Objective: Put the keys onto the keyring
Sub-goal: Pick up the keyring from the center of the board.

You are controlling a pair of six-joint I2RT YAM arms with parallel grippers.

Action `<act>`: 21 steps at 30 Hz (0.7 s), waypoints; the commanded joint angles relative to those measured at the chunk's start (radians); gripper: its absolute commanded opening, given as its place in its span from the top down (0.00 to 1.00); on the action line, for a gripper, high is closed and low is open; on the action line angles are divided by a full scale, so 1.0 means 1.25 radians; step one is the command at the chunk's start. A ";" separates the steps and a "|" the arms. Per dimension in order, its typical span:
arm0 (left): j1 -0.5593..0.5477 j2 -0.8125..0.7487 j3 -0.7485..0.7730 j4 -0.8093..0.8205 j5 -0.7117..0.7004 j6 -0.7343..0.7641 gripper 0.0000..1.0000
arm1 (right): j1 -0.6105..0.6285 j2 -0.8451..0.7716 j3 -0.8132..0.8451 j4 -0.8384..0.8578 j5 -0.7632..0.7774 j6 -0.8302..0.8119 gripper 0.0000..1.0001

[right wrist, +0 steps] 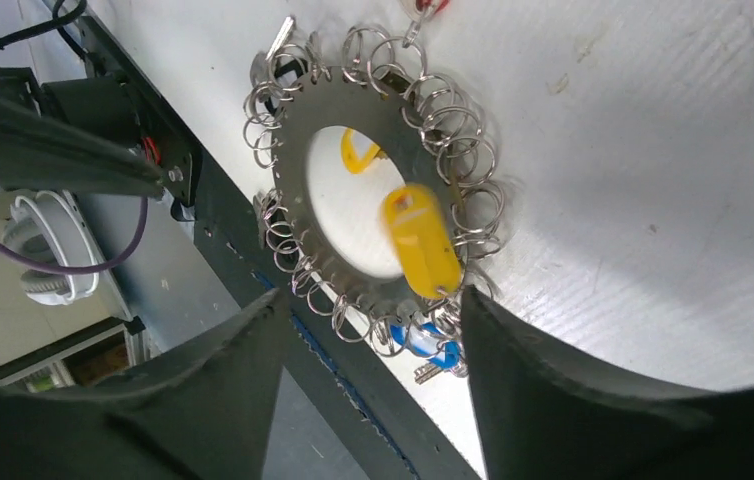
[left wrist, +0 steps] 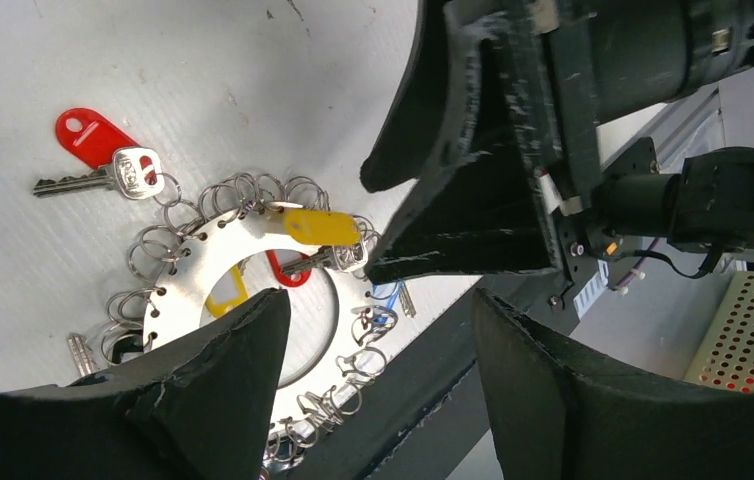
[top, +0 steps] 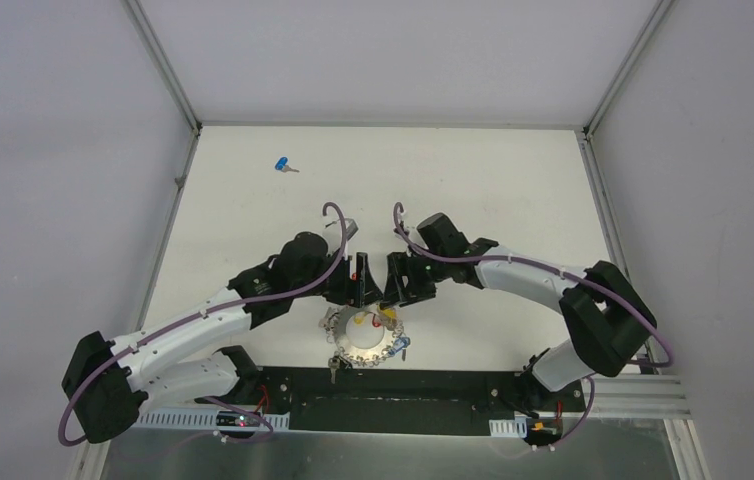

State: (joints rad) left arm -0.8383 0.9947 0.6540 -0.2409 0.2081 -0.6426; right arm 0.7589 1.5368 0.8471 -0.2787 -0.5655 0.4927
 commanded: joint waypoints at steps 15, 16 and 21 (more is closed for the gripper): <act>-0.004 -0.001 -0.019 0.010 -0.004 0.060 0.33 | -0.036 -0.078 0.028 -0.181 0.070 -0.119 0.49; -0.004 0.008 -0.015 0.006 -0.001 0.056 0.33 | -0.046 -0.067 0.023 -0.176 0.043 -0.103 0.51; -0.004 0.072 0.008 -0.003 0.025 0.040 0.39 | -0.081 -0.027 -0.001 -0.141 -0.042 -0.053 0.60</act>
State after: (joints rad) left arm -0.8383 1.0363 0.6277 -0.2470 0.2115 -0.5808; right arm 0.6804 1.4849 0.8482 -0.4763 -0.5228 0.3687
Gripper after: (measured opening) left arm 0.631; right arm 0.416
